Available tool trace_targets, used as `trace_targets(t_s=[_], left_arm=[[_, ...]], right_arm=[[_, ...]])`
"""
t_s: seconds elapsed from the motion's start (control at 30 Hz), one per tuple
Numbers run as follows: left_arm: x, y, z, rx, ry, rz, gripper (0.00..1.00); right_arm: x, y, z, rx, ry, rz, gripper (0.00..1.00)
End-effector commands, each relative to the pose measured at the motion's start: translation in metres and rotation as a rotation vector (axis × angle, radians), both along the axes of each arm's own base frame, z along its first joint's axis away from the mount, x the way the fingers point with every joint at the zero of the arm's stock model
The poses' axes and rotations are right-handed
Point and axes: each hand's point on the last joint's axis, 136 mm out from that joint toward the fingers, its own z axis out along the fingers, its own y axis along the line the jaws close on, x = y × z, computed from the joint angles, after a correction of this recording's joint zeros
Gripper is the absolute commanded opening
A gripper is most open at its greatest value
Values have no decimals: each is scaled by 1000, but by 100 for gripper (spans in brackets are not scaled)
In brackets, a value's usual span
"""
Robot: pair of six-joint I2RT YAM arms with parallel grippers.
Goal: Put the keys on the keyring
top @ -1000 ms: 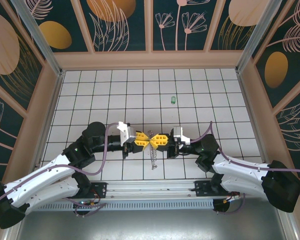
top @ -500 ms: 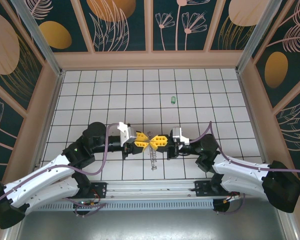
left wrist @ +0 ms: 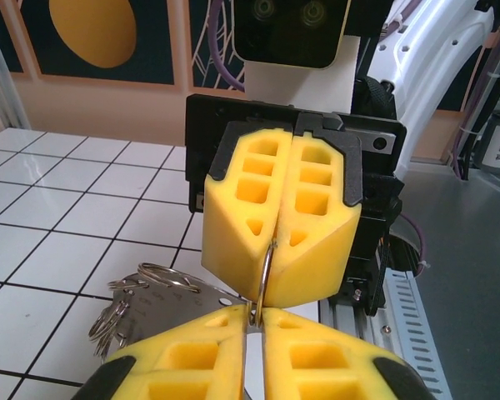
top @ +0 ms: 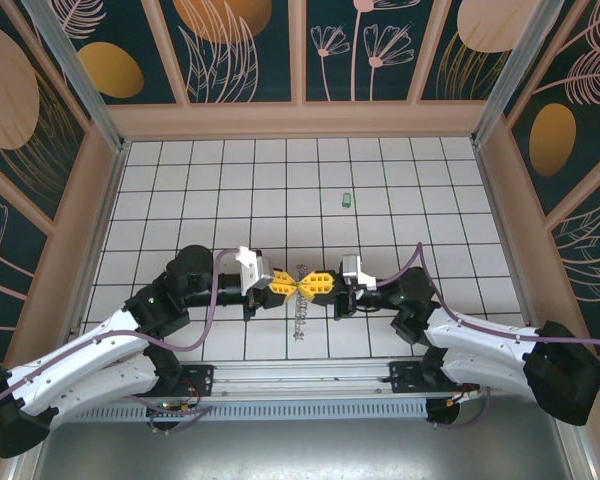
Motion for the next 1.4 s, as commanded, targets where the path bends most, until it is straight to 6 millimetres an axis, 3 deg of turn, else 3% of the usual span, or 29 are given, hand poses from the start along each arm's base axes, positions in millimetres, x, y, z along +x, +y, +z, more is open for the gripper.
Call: trace_targets(t_s=[0.0,0.2,0.5,0.63,0.8,1.03,1.37], left_arm=[[2,1,26,-68,-65,12,16],[0,2,27,-71,-66,6,18],[1,-2,26,-68,-71,-2,0],[2,-1,25,-57,-76,4,0],[5,2,15,-2,-81,27,0],[7,2,13,39,-86,28,0],[13,-1,3,109,-72,34,0]], right_arm=[[-9,3,-4,-23,-17,47,0],[-9,2,-4,-22,-20,44,0],[-9,2,-3,-19,-20,48,0],[-5,3,-6,-37,-12,26,1],[5,2,-12,-86,-9,-48,17],[13,-3,-19,-156,-21,-118,20],[19,-6,-13,-167,-44,-167,19]])
